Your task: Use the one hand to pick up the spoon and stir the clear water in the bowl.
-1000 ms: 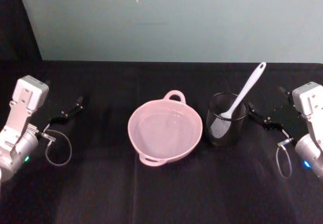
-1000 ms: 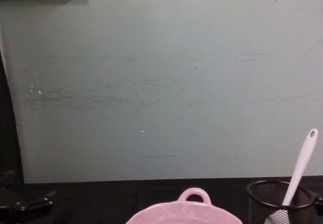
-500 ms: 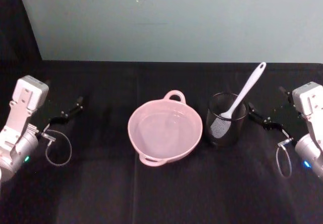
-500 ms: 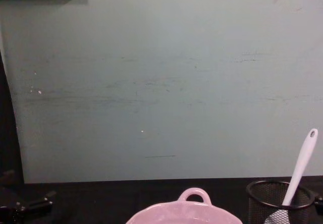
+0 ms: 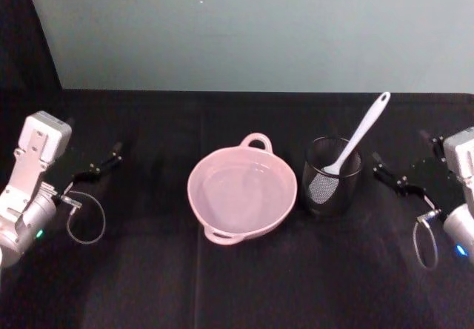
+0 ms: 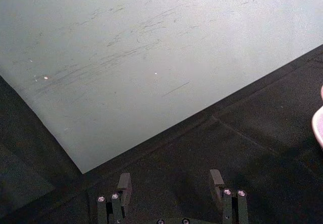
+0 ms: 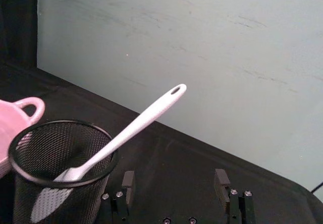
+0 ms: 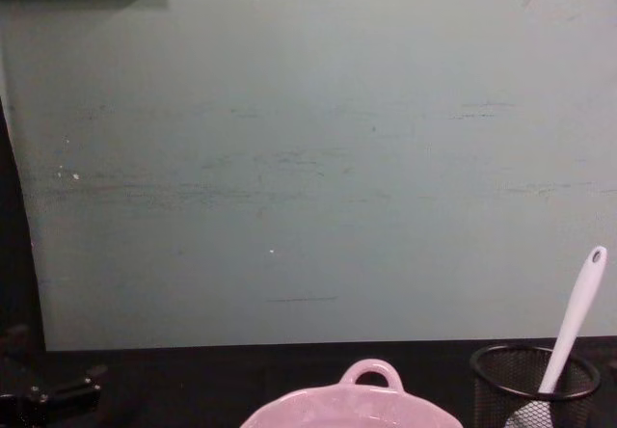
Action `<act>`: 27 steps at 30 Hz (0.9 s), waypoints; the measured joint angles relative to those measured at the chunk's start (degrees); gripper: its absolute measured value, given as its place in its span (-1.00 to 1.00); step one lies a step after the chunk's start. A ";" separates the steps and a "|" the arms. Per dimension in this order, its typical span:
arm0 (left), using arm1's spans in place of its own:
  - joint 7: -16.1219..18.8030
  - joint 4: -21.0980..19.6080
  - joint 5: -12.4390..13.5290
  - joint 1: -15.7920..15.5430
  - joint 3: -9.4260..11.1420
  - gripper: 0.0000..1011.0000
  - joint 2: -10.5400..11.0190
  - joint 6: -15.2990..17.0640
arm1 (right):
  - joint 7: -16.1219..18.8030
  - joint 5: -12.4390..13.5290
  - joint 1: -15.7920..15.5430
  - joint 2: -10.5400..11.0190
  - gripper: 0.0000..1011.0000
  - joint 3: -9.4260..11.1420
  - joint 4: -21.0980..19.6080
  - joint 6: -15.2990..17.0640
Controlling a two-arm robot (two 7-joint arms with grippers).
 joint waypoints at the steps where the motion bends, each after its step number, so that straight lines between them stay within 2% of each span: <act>1: 0.00 0.00 0.00 0.00 0.00 1.00 0.00 0.00 | -0.04 0.18 -0.62 0.17 0.98 0.34 -0.60 -0.03; 8: 0.00 0.00 0.00 0.00 0.00 1.00 0.00 0.00 | 0.01 2.75 -6.10 1.21 0.98 3.23 -5.51 -0.69; 10: 0.00 0.00 0.00 0.00 0.00 1.00 0.00 0.00 | 1.12 5.06 -7.41 0.99 0.98 4.49 -6.70 -1.47; 11: 0.00 0.00 0.00 0.00 0.00 1.00 0.00 0.00 | 1.78 6.26 -7.75 0.76 0.98 4.88 -6.96 -1.77; 12: 0.00 0.00 0.00 0.00 0.00 1.00 0.00 0.00 | 3.31 8.84 -8.24 0.12 0.98 5.63 -7.28 -2.28; 14: 0.00 0.00 0.00 0.00 0.00 1.00 0.00 0.00 | 4.91 11.44 -8.39 -0.57 0.98 6.32 -7.36 -2.67; 15: 0.00 0.00 0.00 0.00 0.00 1.00 0.00 0.00 | 6.31 13.42 -8.38 -1.30 0.98 6.85 -7.33 -2.97; 17: 0.00 0.00 0.00 0.00 0.00 1.00 0.00 0.00 | 7.97 15.69 -8.08 -2.16 0.98 7.29 -6.93 -3.21; 18: 0.00 0.00 0.00 0.00 0.00 1.00 0.00 0.00 | 9.70 18.01 -7.53 -3.08 0.98 7.76 -6.36 -3.29; 19: 0.00 0.00 0.00 0.00 0.00 1.00 0.00 0.00 | 10.57 19.08 -7.20 -3.49 0.98 7.94 -5.98 -3.29; 20: 0.00 0.00 0.00 0.00 0.00 1.00 0.00 0.00 | 10.57 19.08 -7.20 -3.49 0.98 7.94 -5.98 -3.29; 21: 0.00 0.00 0.00 0.00 0.00 1.00 0.00 0.00 | 12.47 21.21 -6.42 -4.39 0.98 8.27 -4.97 -3.29; 22: 0.00 0.00 0.00 0.00 0.00 1.00 0.00 0.00 | 14.33 23.42 -5.54 -5.25 0.98 8.60 -3.95 -3.09; 24: 0.00 0.00 0.00 0.00 0.00 1.00 0.00 0.00 | 16.26 25.80 -4.58 -6.15 0.98 9.00 -2.66 -2.35; 25: 0.00 0.00 0.00 0.00 0.00 1.00 0.00 0.00 | 18.13 28.39 -3.56 -7.11 0.98 9.45 -1.44 -1.22; 27: 0.00 0.00 0.00 0.00 0.00 1.00 0.00 0.00 | 19.78 31.13 -2.51 -8.06 0.98 10.05 -0.08 0.18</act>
